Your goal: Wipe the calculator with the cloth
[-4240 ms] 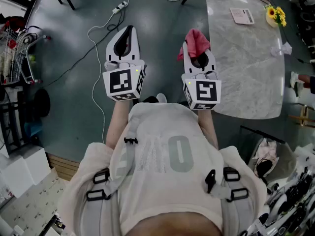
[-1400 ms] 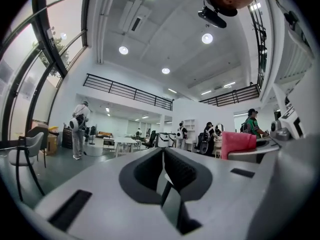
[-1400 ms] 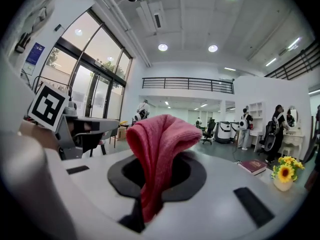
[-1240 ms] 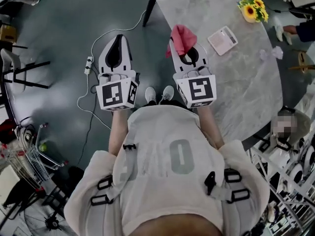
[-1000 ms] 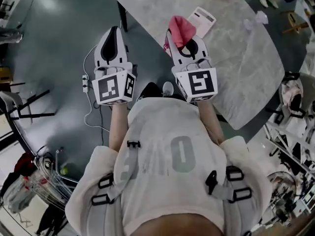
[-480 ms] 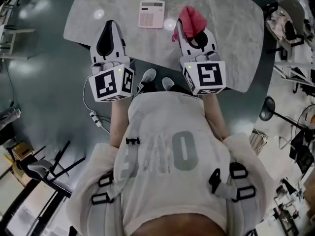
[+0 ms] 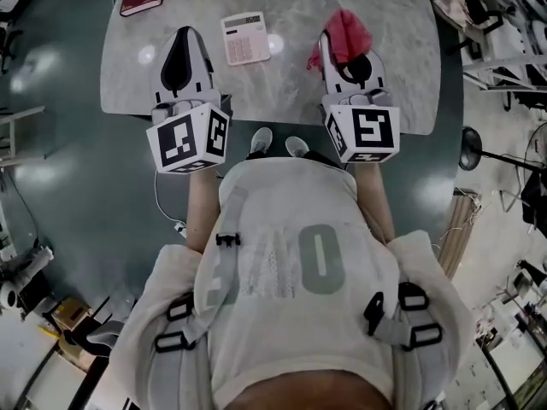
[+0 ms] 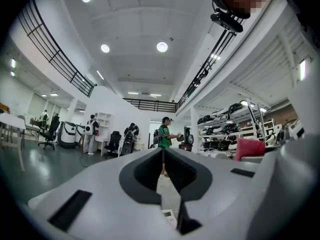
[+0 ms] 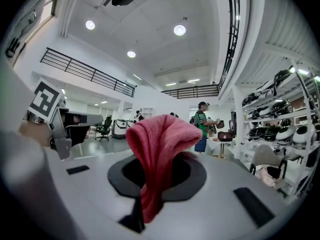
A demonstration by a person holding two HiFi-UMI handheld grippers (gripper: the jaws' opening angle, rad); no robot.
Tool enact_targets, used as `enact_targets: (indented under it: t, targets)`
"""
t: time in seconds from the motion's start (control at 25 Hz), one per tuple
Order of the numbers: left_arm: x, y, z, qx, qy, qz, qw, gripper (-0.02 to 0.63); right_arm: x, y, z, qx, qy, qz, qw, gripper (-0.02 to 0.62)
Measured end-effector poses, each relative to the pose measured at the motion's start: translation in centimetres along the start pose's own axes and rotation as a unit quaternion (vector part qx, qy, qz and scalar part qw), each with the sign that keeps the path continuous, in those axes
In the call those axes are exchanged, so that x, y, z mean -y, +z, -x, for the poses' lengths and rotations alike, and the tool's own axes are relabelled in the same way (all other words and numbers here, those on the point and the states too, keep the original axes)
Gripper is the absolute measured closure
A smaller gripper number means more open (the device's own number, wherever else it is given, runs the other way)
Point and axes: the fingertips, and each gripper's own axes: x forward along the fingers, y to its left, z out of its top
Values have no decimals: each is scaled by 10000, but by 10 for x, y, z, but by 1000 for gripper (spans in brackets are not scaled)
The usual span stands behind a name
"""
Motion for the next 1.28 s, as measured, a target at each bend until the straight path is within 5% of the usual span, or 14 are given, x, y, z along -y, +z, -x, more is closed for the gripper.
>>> enact_targets:
  t: [0.68, 0.96, 1.28]
  targets:
    - [-26, -5, -29, -84, -472, 247, 9985, 564, -10, 1, -14, -155, -480, 215, 9985, 538]
    - [-30, -18, -48, -294, -776, 948, 9920, 222, -9, -1, -21, -214, -400, 311, 9985, 537]
    - [-66, -109, -57, -1507, -338, 1146, 9813, 193, -8, -9, -23, -375, -356, 361, 9980, 537]
